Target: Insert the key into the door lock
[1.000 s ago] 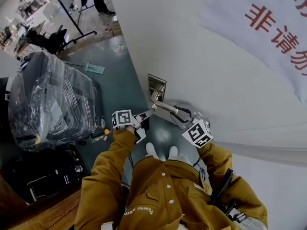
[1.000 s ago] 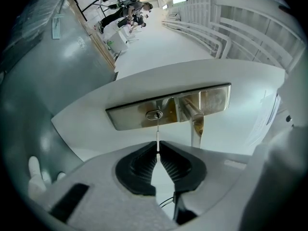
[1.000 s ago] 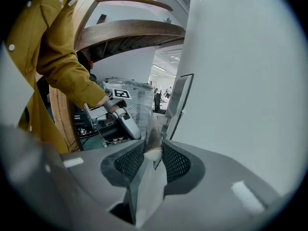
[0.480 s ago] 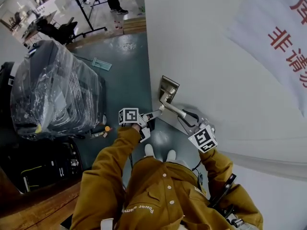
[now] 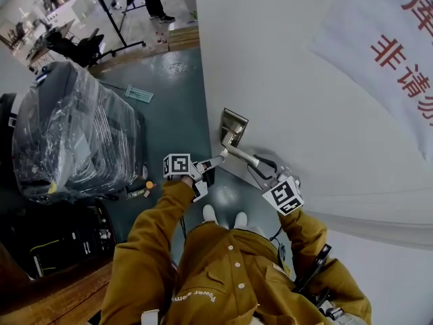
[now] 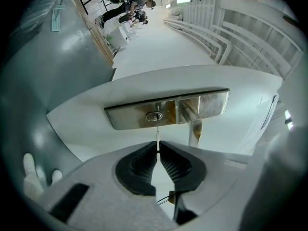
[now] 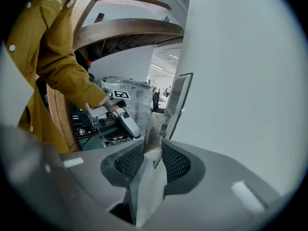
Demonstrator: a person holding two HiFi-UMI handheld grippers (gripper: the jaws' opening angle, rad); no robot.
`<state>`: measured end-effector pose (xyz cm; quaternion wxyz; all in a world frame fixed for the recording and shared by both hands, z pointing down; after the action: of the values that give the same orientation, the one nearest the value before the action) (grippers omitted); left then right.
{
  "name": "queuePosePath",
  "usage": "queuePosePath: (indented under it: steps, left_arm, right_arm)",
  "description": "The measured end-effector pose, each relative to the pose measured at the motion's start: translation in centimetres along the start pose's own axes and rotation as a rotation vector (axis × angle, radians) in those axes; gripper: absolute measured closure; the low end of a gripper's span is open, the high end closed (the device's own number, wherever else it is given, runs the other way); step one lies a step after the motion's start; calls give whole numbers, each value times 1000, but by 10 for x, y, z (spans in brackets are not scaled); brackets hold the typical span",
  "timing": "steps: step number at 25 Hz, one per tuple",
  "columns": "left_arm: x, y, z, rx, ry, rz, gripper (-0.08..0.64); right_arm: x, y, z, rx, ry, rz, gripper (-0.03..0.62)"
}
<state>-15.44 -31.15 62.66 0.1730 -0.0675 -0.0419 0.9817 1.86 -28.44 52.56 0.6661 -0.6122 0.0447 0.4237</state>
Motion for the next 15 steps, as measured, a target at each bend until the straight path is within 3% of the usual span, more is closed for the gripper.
queuePosePath:
  steps: [5,10,15]
  left_arm:
    - [1,1,2,9,-16,1,537]
    - [2,4,1,21,-100,-3,537]
    - [-3,9,2,46,-71,20,535]
  right_arm:
    - [-1,-2,0,-7,3,6,468]
    - [-1,-2,0,-3,6,-2,468]
    - [-1,-1,0,-4,9,-3,468]
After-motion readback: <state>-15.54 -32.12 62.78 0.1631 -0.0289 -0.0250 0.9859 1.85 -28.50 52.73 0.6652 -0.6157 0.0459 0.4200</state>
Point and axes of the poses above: the fingertips, and each gripper's own axes: x backward along the fingers, z to its left, y out of its top, the point moved 6 cm from there along x, backward along the fingers, and after that the axes turned 7 degrees about z, right-handed, at the moved point
